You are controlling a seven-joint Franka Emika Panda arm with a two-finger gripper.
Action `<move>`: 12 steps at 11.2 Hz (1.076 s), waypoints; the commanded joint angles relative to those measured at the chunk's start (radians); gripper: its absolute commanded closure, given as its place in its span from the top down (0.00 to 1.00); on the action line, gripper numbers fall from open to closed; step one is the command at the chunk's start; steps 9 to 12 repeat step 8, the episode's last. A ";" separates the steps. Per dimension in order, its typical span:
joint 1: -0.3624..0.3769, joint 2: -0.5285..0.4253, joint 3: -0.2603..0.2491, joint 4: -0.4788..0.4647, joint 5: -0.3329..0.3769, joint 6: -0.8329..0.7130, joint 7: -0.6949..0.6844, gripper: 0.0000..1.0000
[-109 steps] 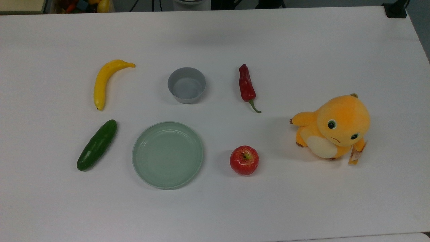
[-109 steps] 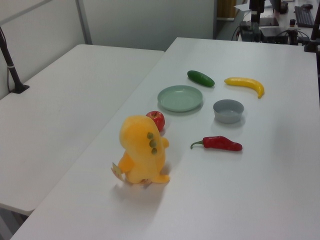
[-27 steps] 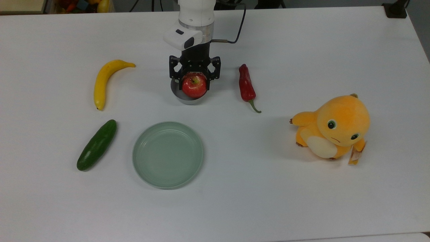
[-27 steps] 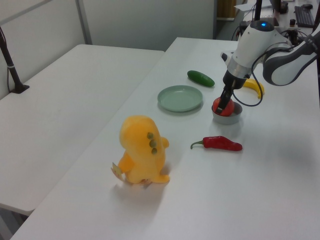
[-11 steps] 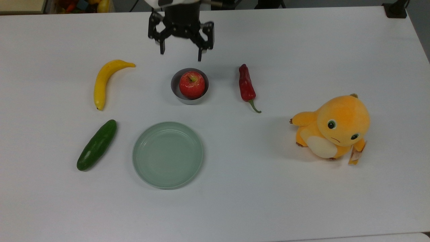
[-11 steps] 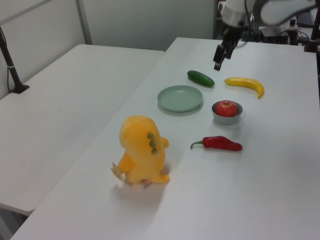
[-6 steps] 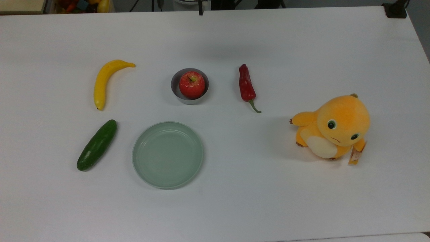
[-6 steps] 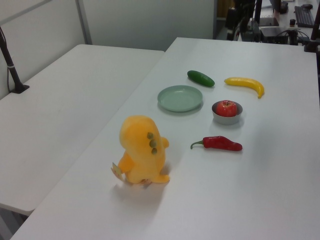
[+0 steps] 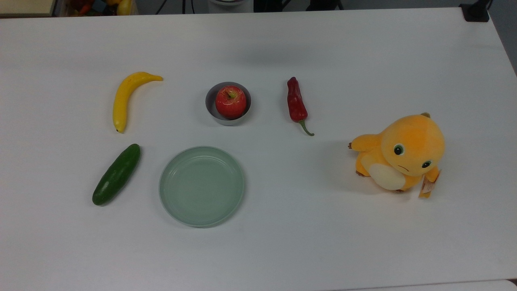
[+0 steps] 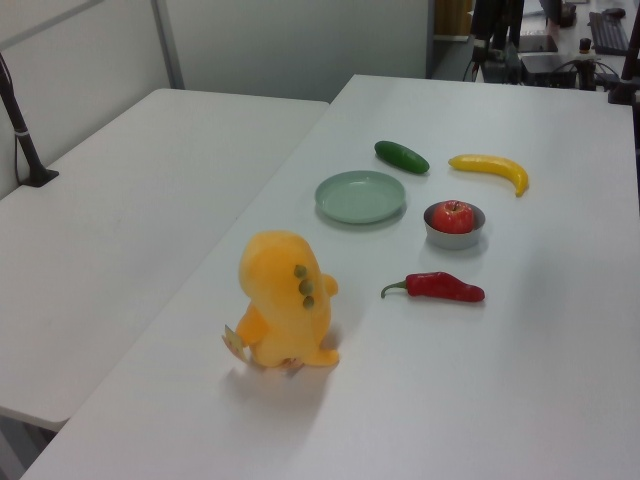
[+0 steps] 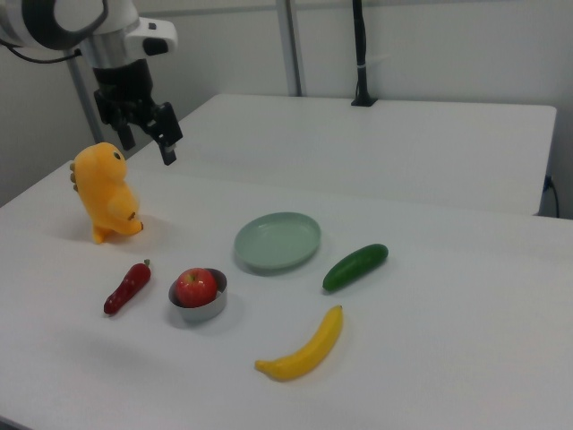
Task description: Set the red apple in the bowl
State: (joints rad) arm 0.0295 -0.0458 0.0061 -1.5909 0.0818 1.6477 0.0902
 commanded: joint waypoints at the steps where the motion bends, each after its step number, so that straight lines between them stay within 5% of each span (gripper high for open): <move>1: 0.004 0.004 -0.015 -0.035 0.027 0.057 -0.107 1.00; 12: 0.015 0.009 -0.014 -0.035 0.027 0.055 -0.101 1.00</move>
